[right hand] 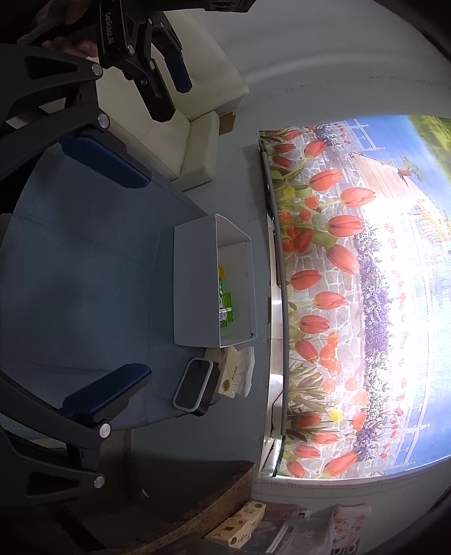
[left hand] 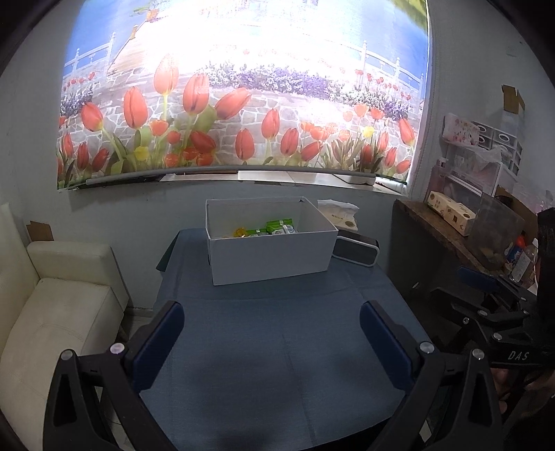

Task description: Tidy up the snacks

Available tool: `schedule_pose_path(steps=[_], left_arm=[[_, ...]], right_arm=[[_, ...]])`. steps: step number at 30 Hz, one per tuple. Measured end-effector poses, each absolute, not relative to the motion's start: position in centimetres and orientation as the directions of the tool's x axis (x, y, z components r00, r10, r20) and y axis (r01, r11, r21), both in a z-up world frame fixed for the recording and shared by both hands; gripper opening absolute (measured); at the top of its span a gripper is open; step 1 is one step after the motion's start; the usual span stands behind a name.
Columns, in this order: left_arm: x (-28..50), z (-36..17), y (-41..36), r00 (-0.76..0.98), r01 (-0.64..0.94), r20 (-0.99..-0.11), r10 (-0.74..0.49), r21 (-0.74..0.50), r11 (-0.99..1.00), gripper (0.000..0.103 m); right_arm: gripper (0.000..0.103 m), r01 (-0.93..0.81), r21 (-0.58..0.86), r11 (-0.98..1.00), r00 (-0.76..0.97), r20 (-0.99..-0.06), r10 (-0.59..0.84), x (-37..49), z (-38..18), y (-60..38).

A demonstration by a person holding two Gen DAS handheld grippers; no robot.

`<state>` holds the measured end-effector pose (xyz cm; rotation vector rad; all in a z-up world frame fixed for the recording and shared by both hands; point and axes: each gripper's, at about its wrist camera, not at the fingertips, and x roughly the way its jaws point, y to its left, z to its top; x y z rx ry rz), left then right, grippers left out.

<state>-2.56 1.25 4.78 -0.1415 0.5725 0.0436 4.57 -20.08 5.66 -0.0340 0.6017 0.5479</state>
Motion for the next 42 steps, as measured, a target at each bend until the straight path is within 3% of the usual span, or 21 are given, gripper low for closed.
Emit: schedule_pose_path(steps=[42], left_arm=[[-1.86,4.26,0.65,0.821,-0.067,-0.571,-0.015,-0.122,0.990,0.103]], right_arm=[[0.103,-0.488,0.120,0.864,0.691,-0.552,0.467,4.50,5.52,-20.18]])
